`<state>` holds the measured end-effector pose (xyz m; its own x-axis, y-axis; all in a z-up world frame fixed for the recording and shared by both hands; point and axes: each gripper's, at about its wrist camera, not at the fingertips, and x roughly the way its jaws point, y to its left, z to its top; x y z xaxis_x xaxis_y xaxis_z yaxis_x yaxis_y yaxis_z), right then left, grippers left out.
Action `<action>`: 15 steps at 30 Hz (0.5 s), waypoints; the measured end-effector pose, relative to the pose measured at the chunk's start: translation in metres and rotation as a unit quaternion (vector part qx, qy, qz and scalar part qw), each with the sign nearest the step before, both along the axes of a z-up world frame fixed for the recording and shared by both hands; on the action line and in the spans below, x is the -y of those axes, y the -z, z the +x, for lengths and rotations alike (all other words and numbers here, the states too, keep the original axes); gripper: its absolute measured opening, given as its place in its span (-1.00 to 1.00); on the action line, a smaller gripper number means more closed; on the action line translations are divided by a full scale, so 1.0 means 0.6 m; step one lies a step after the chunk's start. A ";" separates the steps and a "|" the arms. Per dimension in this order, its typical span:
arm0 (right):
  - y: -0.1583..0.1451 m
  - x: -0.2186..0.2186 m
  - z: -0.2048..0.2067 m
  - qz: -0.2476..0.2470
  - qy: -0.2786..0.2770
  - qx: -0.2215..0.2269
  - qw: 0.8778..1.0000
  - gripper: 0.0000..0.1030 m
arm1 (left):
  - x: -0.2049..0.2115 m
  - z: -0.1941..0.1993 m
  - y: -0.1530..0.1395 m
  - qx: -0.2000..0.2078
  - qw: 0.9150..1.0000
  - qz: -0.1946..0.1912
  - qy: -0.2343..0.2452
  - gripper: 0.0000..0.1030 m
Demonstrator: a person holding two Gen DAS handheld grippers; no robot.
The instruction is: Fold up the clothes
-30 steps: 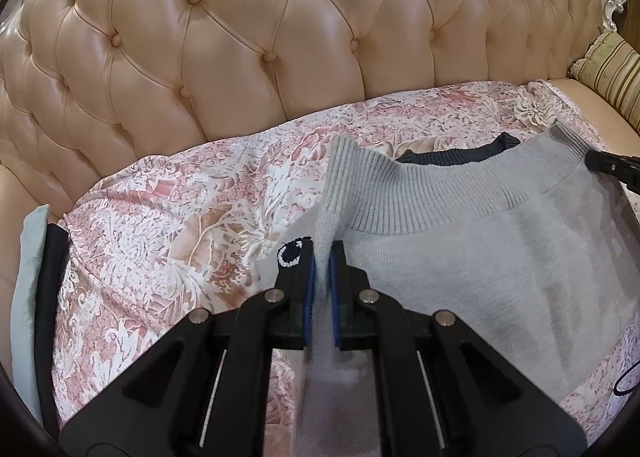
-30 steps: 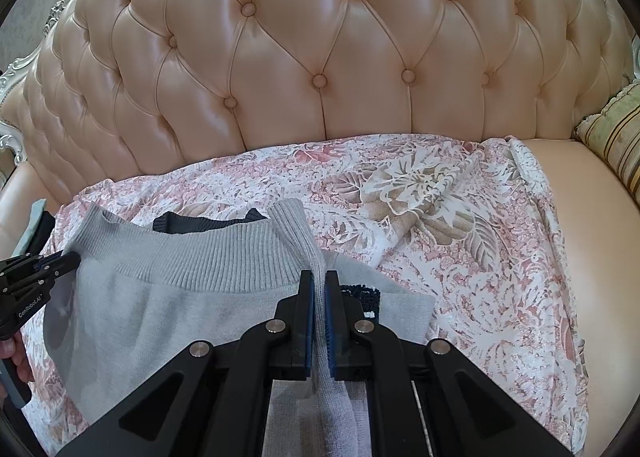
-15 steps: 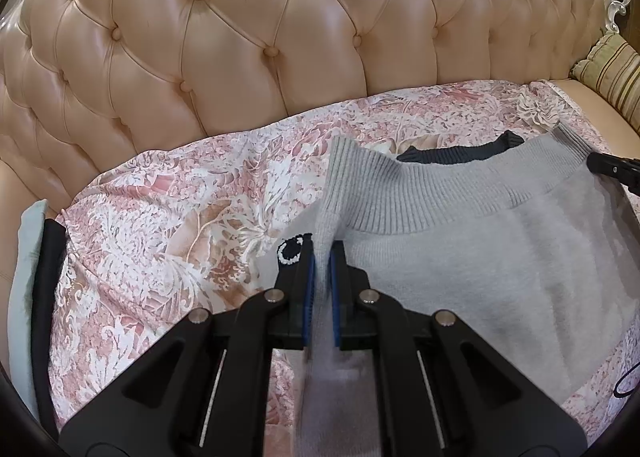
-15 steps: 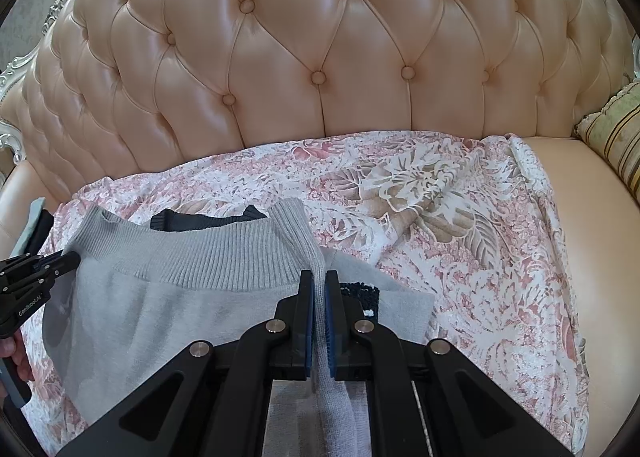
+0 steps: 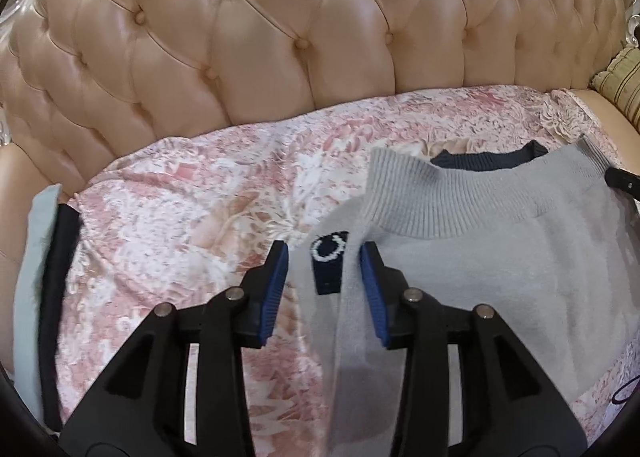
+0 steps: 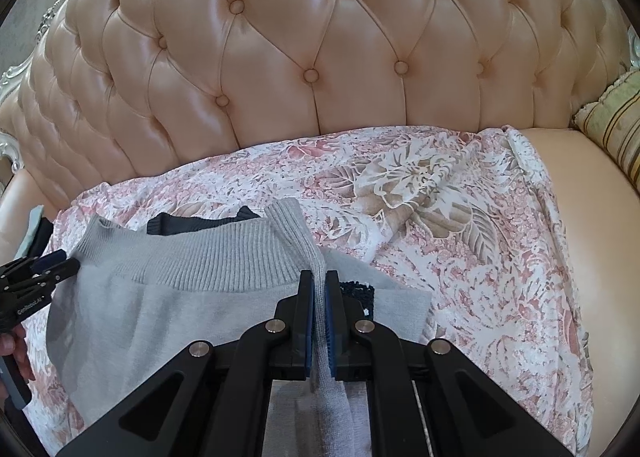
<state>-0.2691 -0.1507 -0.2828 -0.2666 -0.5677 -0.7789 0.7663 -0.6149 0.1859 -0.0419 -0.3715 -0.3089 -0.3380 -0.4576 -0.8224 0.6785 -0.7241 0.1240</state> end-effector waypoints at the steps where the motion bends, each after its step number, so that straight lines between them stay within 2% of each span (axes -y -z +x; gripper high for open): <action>1: -0.002 -0.001 0.001 -0.002 0.002 -0.002 1.000 -0.76 | -0.002 0.004 -0.009 0.002 1.000 -0.006 -0.001 -0.15; 4: -0.009 -0.006 0.001 -0.002 0.010 -0.005 1.000 -0.59 | -0.002 0.019 -0.028 0.008 1.000 -0.020 -0.016 -0.14; 7: -0.011 -0.017 -0.006 -0.005 0.031 0.000 1.000 -0.14 | 0.003 0.046 -0.054 0.005 0.999 -0.021 -0.035 -0.14; 8: -0.013 -0.023 -0.009 -0.011 0.040 0.003 0.999 -0.07 | 0.000 0.054 -0.065 0.001 0.999 -0.025 -0.035 -0.15; 11: -0.027 -0.040 -0.013 -0.039 0.059 0.008 0.997 -0.04 | -0.008 0.082 -0.100 -0.010 0.998 -0.039 -0.043 -0.14; 15: -0.047 -0.048 -0.004 -0.062 0.068 -0.010 0.996 0.00 | -0.017 0.118 -0.130 -0.023 0.997 -0.043 -0.061 -0.13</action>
